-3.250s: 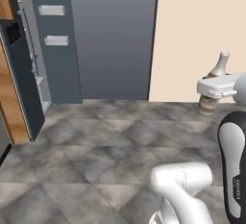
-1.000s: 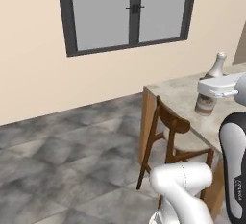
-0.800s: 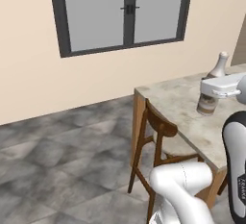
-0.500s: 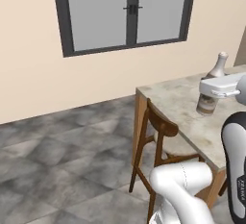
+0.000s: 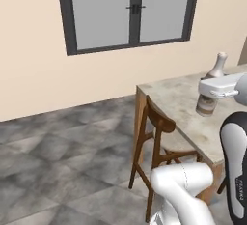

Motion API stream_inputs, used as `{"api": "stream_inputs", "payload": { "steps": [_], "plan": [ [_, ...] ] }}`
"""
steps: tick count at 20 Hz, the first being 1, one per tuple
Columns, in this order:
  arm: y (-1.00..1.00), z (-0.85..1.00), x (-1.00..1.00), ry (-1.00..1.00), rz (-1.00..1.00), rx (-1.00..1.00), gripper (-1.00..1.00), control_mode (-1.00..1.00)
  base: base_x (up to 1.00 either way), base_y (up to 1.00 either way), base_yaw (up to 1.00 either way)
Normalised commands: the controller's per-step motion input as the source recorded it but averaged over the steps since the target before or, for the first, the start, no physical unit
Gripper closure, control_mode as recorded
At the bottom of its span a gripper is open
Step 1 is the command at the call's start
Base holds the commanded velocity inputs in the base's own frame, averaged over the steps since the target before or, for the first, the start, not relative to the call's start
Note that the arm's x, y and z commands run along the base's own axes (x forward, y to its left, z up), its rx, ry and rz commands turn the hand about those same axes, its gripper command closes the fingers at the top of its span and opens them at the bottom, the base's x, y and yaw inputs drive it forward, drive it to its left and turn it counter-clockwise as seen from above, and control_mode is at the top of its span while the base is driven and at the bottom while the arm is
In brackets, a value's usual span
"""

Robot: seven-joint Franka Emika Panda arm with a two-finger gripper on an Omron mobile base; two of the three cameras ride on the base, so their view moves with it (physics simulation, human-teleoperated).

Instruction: There is a bowl on the dining counter. Grab a lemon wedge from the fridge and place it in the bowl. Then get the liquor bottle and glass cup from the cabinet and place them next to the bowl.

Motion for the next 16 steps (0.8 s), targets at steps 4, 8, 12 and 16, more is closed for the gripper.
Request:
{"api": "stream_inputs", "payload": {
  "steps": [4,8,12,16],
  "plan": [
    [0.0,0.0,0.0,0.0,0.0,0.0,1.0,1.0,-1.0,-0.5,-0.01],
    [0.0,0.0,0.0,0.0,0.0,0.0,1.0,1.0,-0.97,-0.55,-0.01],
    [0.0,0.0,0.0,0.0,0.0,0.0,1.0,1.0,-0.44,-0.78,0.0],
    [0.0,0.0,0.0,0.0,0.0,0.0,1.0,1.0,-0.11,-0.95,0.0]
  ]
}}
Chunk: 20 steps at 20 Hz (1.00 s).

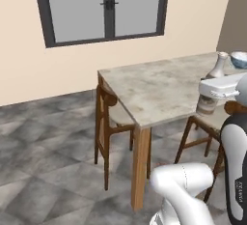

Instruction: There is a bowl on the dining counter. Grab a lemon wedge from the fridge and place it in the bowl. Then get the liquor bottle and glass cup from the cabinet and place them next to the bowl.

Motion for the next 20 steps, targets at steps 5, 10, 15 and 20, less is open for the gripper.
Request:
{"api": "stream_inputs", "payload": {
  "steps": [5,10,15,20],
  "plan": [
    [0.0,0.0,0.0,0.0,0.0,0.0,1.0,1.0,0.0,-1.0,0.01],
    [0.0,0.0,0.0,0.0,0.0,0.0,1.0,1.0,0.0,-1.0,0.05],
    [0.0,0.0,0.0,0.0,0.0,0.0,1.0,1.0,0.0,-1.0,0.09],
    [0.0,0.0,0.0,0.0,0.0,0.0,1.0,1.0,0.12,-0.99,0.16]
  ]
}}
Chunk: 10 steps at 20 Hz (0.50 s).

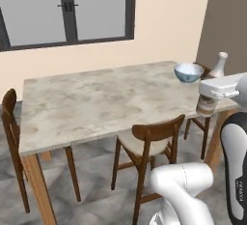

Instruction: There is a bowl on the dining counter. Grab a lemon wedge from the fridge and place it in the bowl. Then get the liquor bottle and glass cup from the cabinet and place them next to the bowl.

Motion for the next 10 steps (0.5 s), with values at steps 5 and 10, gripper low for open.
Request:
{"api": "stream_inputs", "payload": {
  "steps": [5,10],
  "plan": [
    [0.0,0.0,0.0,0.0,0.0,0.0,1.0,1.0,0.25,-0.94,0.23],
    [0.0,0.0,0.0,0.0,0.0,0.0,1.0,1.0,0.33,-0.85,0.28]
  ]
}}
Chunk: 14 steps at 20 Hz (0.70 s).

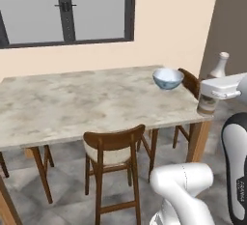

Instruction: There is a bowl on the dining counter. Grab a lemon wedge from the fridge and place it in the bowl. Then get the liquor bottle and glass cup from the cabinet and place them next to the bowl.

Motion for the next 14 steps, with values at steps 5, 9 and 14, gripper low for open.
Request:
{"api": "stream_inputs", "payload": {
  "steps": [5,9,14],
  "plan": [
    [0.0,0.0,0.0,0.0,0.0,0.0,1.0,1.0,0.53,-0.64,0.3],
    [0.0,0.0,0.0,0.0,0.0,0.0,1.0,1.0,0.44,-0.57,0.22],
    [0.0,0.0,0.0,0.0,0.0,0.0,1.0,1.0,0.28,-0.5,0.22]
  ]
}}
